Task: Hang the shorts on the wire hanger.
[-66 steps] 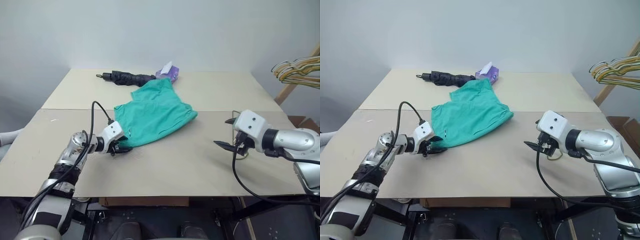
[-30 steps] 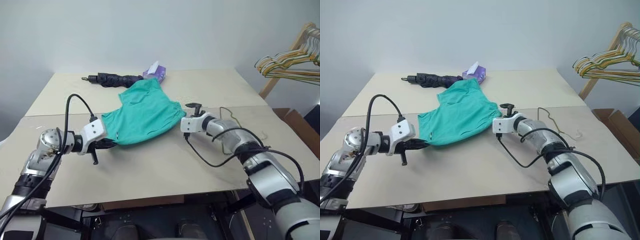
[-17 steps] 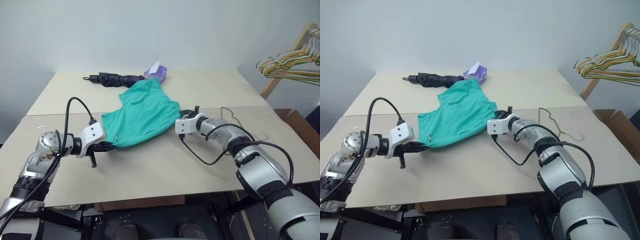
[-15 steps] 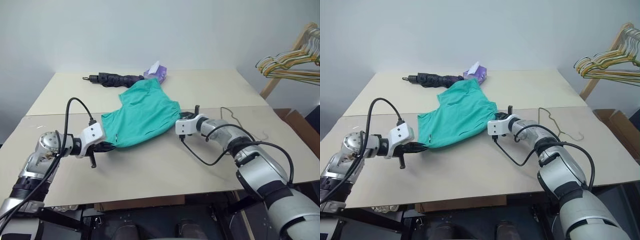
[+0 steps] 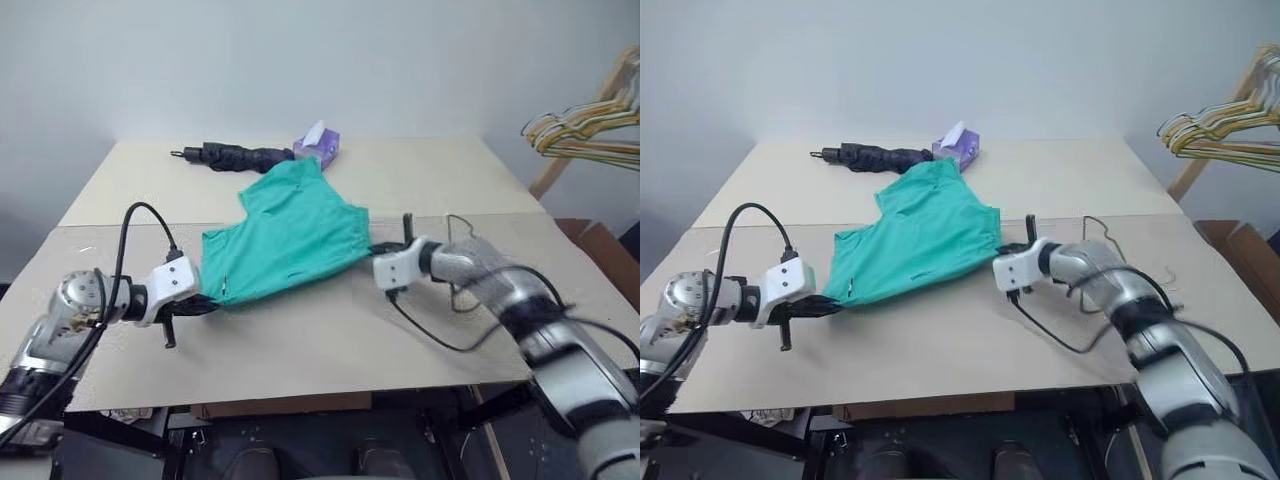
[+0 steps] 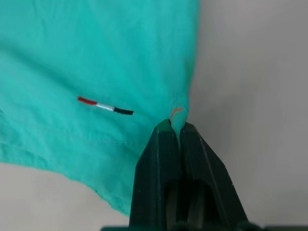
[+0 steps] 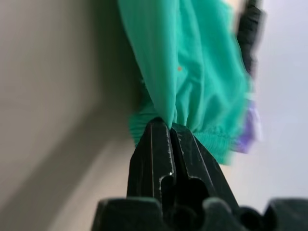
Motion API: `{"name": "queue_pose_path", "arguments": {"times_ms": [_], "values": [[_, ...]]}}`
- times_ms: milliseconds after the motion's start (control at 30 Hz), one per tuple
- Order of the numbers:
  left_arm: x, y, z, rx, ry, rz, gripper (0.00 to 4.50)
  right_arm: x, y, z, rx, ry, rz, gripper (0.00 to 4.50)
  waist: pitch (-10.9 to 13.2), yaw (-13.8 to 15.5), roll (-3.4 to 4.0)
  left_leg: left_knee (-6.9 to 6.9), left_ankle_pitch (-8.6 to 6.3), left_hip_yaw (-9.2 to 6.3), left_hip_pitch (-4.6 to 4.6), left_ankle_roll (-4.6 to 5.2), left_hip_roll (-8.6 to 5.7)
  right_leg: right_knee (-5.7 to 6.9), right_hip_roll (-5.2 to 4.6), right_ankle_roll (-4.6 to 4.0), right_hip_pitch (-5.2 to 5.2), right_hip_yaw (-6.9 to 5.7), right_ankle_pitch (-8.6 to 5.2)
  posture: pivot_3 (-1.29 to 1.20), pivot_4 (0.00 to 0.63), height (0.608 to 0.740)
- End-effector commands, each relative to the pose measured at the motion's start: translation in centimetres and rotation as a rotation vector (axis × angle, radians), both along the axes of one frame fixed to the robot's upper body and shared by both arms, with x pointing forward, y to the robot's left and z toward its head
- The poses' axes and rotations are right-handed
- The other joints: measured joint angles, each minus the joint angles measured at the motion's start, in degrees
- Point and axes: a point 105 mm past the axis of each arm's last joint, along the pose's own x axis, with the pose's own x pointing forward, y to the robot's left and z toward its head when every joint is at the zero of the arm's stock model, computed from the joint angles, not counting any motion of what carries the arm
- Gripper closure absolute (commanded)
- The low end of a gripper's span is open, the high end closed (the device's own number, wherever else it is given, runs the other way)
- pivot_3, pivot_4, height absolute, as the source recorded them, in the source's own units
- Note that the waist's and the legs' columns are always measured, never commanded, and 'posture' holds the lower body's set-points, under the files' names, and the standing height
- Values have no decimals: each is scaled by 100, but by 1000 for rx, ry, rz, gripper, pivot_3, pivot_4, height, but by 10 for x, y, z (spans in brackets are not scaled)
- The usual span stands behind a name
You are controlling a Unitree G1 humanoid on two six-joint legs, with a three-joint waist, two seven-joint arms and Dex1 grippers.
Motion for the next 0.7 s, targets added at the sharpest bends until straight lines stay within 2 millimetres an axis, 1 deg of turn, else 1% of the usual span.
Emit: {"name": "queue_pose_path", "arguments": {"times_ms": [33, 100, 133, 200, 267, 333, 433, 533, 600, 667, 700], "values": [[-11, -1, 10, 48, 10, -65, 4500, -43, 15, 14, -6, 122, 87, 4453, 1, 4, 1, 5, 0, 2, 3, 0, 0, 9, 0, -1, 2, 0, -1, 92, 0, 740], [-20, 1, 7, 85, 47, -97, 4500, -64, 17, 8, -12, 243, 94, 4453, 0, -12, 0, 15, 0, 4, 18, 0, 1, 18, 0, -3, 13, 0, -2, 88, 0, 740], [-25, 1, 6, 103, 67, -117, 4500, -70, 20, 9, 6, 286, 92, 4453, -1, -16, -2, 14, 0, 9, 31, 0, 3, 18, 0, -4, 24, 1, -5, 86, 0, 740], [-31, 1, 4, 125, 94, -140, 4500, -72, 24, 11, 33, 323, 67, 4453, -2, -27, -3, 11, -1, 13, 61, -1, 8, 18, 1, -11, 49, 0, -13, 85, 0, 740], [-35, 1, 3, 142, 110, -155, 4500, -71, 23, 10, 18, 353, 34, 4453, -2, -8, -3, 10, -1, 14, 76, -1, 8, 18, 1, -7, 63, -1, -22, 89, 0, 740], [-42, 1, 5, 154, 138, -174, 4500, -72, 20, 12, 7, 419, 6, 4453, -1, 0, -4, 10, -1, 14, 75, -2, 8, 18, 1, -8, 64, -3, -22, 91, 0, 740], [-47, 3, 10, 175, 152, -183, 4500, -78, 19, 21, 47, 528, -5, 4453, -1, 18, -4, 10, -1, 15, 66, -2, 8, 18, 1, -11, 56, -2, -20, 101, 0, 740], [-44, 3, 18, 157, 134, -170, 4500, -80, 19, 33, 88, 616, -20, 4453, -1, 55, -4, 10, -1, 15, 64, -2, 8, 19, 1, -12, 52, -3, -20, 100, 0, 740], [-35, 0, 29, 106, 94, -147, 4500, -80, 18, 43, 118, 679, -39, 4453, -1, 78, -4, 10, -1, 15, 65, -2, 8, 19, 1, -11, 53, -3, -20, 103, 0, 740], [-27, -2, 36, 71, 66, -134, 4500, -77, 17, 48, 137, 723, -55, 4453, -1, 120, -4, 10, -1, 15, 65, -2, 8, 19, 1, -12, 53, -4, -20, 107, 0, 740], [-19, -5, 39, 46, 55, -123, 4500, -69, 15, 51, 160, 753, -87, 4453, -1, 140, -4, 10, -1, 15, 66, -2, 8, 20, 2, -12, 53, -4, -20, 105, 0, 740]]}}
